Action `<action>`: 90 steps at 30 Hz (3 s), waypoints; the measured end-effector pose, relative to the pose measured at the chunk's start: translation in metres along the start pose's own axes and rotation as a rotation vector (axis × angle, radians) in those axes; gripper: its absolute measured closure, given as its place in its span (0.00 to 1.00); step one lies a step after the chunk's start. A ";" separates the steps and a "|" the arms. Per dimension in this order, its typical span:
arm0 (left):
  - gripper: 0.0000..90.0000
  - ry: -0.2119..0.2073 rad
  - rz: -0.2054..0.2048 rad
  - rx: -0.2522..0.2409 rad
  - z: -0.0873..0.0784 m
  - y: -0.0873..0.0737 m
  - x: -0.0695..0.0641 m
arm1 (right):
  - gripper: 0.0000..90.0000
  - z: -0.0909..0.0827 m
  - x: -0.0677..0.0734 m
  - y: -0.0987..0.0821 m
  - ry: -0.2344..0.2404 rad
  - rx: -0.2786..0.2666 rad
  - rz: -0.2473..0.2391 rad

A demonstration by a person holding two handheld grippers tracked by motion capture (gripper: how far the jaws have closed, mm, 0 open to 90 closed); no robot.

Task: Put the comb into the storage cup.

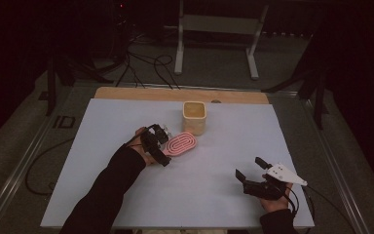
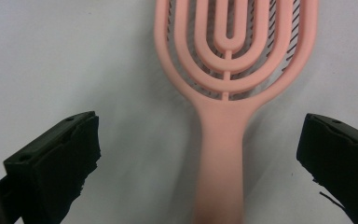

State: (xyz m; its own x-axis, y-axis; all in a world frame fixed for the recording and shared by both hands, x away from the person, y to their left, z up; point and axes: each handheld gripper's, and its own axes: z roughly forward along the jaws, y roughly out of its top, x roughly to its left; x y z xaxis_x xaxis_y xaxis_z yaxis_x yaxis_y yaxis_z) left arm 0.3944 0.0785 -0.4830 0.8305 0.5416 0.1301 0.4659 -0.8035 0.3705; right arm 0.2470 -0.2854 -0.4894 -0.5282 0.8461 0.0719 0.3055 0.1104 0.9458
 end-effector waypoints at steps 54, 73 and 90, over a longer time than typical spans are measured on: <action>0.74 -0.097 -0.001 0.130 0.013 0.014 0.002 | 0.10 0.001 -0.001 -0.001 0.005 0.008 0.008; 0.76 -0.145 -0.031 0.162 0.012 0.013 0.004 | 0.10 0.002 -0.001 -0.001 0.006 0.016 0.006; 0.78 -0.158 -0.027 0.146 0.009 0.014 0.000 | 0.10 0.002 -0.001 -0.002 0.007 0.018 0.011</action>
State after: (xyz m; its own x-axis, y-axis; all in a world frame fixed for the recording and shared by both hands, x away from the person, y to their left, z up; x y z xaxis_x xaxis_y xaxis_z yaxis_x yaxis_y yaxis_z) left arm 0.4043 0.0650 -0.4864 0.8491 0.5275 -0.0279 0.5186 -0.8225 0.2337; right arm 0.2490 -0.2853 -0.4918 -0.5303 0.8436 0.0844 0.3251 0.1104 0.9392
